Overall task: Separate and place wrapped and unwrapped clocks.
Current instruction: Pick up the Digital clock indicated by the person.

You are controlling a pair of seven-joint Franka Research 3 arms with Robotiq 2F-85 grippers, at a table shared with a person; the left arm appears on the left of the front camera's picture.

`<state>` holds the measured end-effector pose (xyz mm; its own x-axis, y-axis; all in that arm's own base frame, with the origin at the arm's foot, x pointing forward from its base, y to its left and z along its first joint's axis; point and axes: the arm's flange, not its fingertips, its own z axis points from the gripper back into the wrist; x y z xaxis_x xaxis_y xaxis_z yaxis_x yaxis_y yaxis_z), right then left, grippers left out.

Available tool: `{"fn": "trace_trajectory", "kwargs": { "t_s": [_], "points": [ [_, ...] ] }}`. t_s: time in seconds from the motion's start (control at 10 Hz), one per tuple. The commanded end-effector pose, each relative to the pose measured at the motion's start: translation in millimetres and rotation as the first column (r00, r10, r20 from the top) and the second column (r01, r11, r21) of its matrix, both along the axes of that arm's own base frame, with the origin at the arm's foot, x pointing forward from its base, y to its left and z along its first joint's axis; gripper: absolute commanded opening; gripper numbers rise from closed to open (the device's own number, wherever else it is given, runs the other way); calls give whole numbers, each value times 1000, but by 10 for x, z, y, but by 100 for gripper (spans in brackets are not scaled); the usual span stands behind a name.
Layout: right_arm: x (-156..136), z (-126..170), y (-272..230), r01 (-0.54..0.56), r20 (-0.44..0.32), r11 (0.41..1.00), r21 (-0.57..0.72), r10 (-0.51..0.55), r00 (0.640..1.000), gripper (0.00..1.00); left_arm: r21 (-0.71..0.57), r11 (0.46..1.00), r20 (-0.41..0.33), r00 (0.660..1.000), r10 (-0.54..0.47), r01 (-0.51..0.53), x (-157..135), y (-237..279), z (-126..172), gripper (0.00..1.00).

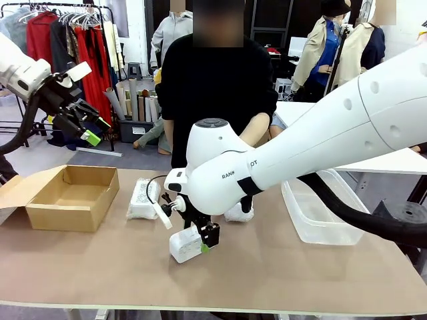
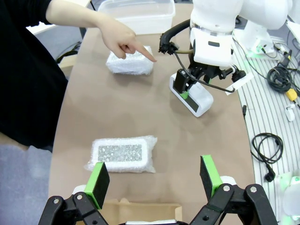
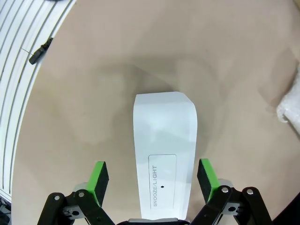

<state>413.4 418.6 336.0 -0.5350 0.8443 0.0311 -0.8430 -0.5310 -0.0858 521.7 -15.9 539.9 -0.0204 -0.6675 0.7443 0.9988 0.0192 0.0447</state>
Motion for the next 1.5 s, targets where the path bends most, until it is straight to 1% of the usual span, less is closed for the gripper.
{"fn": "trace_trajectory", "kwargs": {
  "t_s": [0.0,0.2,0.3,0.7,0.8,0.9,1.2,1.4],
  "points": [
    [4,-56,91,20,27,1000,-22,-20,999,100,-3,1000,4,1000,4,-4,4,4,10,100],
    [19,-102,85,19,26,999,-41,-17,999,100,-3,1000,4,1000,4,-4,4,4,10,100],
    [24,-102,78,8,25,999,-43,-7,1000,94,-3,1000,4,1000,4,-4,4,4,10,100],
    [37,-87,58,10,19,999,-37,-9,1000,15,-3,1000,4,1000,4,-4,4,4,10,100],
    [43,-80,50,11,20,999,-36,-10,1000,0,-3,1000,4,1000,4,-4,4,4,10,100],
    [45,-63,43,16,20,999,-33,-15,1000,0,-3,1000,4,1000,4,-4,4,4,10,100],
    [57,125,3,41,27,999,-17,-40,999,0,-3,1000,4,1000,4,-4,4,4,10,100],
    [96,367,-11,45,-76,998,-42,-48,996,0,-3,1000,4,1000,4,-4,4,4,10,100]
  ]
}}
